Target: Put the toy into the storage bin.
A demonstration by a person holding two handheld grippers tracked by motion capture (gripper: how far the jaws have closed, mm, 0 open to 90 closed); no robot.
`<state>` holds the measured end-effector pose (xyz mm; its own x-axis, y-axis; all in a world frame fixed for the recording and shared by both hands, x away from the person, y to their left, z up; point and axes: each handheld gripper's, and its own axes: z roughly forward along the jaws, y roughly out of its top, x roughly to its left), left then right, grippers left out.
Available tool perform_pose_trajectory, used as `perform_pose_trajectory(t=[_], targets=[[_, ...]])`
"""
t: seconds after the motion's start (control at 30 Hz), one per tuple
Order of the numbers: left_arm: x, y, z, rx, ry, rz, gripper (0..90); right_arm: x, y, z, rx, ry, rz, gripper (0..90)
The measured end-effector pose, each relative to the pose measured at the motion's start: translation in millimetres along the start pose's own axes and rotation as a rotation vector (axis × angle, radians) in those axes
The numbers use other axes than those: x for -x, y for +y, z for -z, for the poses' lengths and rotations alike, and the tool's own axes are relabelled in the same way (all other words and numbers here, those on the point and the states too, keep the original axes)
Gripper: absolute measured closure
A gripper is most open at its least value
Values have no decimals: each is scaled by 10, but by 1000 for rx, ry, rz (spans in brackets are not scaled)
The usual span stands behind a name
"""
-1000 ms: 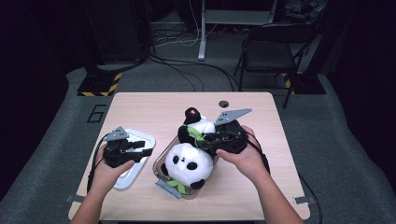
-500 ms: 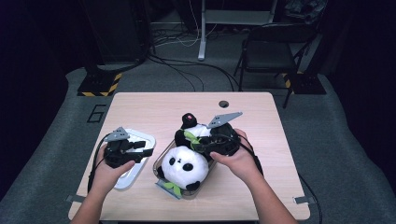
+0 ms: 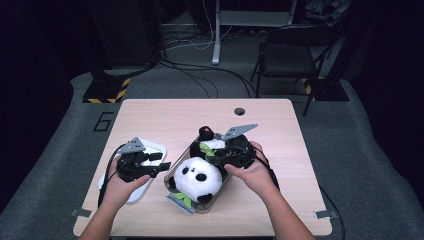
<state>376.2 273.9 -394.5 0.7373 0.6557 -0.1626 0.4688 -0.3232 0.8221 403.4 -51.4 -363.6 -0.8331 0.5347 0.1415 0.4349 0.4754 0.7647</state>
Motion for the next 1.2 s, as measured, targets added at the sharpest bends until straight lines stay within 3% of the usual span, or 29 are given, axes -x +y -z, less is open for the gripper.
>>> perform_pose_trajectory(t=[0.47,0.73,0.9,1.2], targets=[[119,4,-121,-27,-49,-34,431,32,-103,-133,-28,5,-30,641],[149,-26,-215,-64,-49,-57,431,36,-155,-179,-33,9,-28,637],[130,-49,-240,-74,-48,-49,432,63,-188,-221,-43,22,-44,636],[121,-58,-246,-67,-41,-43,431,89,-239,-302,-76,29,-63,634]])
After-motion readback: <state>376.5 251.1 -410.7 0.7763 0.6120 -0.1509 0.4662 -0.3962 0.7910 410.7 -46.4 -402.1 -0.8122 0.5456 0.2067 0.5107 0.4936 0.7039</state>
